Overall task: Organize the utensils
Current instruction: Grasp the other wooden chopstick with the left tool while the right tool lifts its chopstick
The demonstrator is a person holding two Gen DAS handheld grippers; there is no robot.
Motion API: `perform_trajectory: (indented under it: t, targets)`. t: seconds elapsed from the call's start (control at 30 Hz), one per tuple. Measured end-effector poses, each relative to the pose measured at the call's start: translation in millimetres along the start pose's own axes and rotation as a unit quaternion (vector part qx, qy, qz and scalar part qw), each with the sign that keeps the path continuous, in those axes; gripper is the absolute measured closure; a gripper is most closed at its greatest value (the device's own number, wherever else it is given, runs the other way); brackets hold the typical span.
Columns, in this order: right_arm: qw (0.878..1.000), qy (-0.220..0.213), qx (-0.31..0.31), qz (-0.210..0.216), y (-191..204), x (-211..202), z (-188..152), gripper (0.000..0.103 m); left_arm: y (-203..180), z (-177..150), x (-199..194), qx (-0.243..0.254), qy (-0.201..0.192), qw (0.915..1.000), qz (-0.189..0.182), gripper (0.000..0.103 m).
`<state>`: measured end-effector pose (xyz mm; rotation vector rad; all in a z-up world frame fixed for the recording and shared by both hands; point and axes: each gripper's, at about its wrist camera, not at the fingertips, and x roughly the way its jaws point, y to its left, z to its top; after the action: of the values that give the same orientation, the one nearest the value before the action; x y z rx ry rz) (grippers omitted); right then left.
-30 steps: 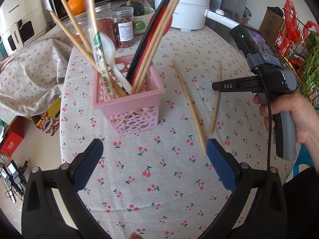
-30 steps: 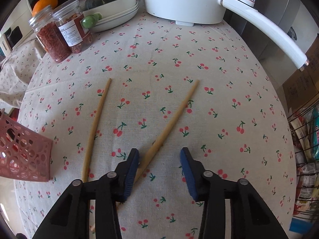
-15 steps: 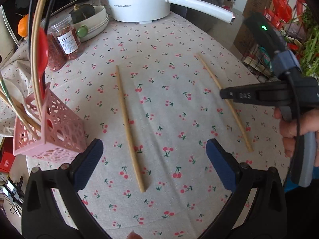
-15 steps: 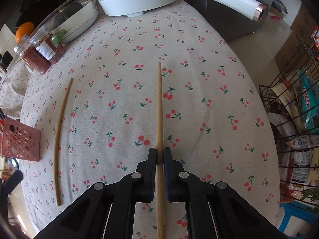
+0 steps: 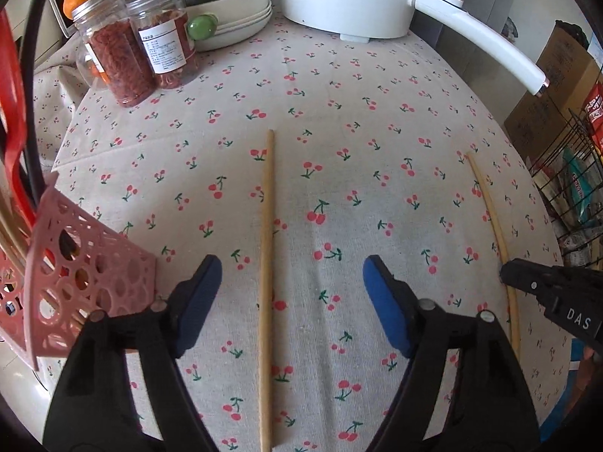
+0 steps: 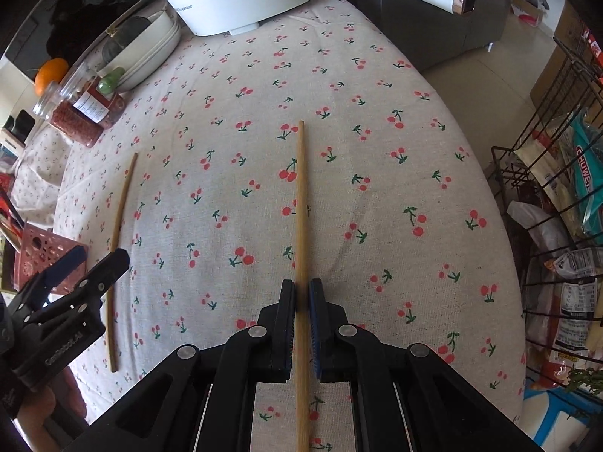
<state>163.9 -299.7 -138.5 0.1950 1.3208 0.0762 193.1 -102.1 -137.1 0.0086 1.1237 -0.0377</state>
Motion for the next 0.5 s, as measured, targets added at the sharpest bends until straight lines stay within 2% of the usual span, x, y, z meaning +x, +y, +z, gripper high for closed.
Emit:
perform_trajectory:
  t: [0.03,0.1,0.33,0.37,0.4,0.43,0.5]
  targets:
    - [1.0,0.001,0.0,0.004,1,1,1,0.096,1,1,4,-0.007,0.002,1.0,-0.002,0.038]
    - [1.0,0.003,0.001,0.009,2,2,1,0.096,5,2,11,-0.024,0.009,0.9996,-0.007,0.053]
    - [1.0,0.003,-0.002,0.016,6,3,2,0.095,5,8,15,-0.027,0.01,0.9996,-0.004,0.065]
    - [1.0,0.002,-0.002,0.015,6,2,1,0.095,6,9,15,-0.025,0.014,0.9996,-0.006,0.073]
    - [1.0,0.0,-0.001,0.015,5,1,1,0.095,7,9,14,-0.024,0.019,0.9995,-0.011,0.087]
    - [1.0,-0.001,0.001,0.014,4,0,0,0.096,8,9,14,-0.024,0.025,0.9992,-0.02,0.093]
    - [1.0,-0.004,0.004,0.015,2,-5,-2,0.096,11,8,12,-0.024,0.035,0.9985,-0.035,0.095]
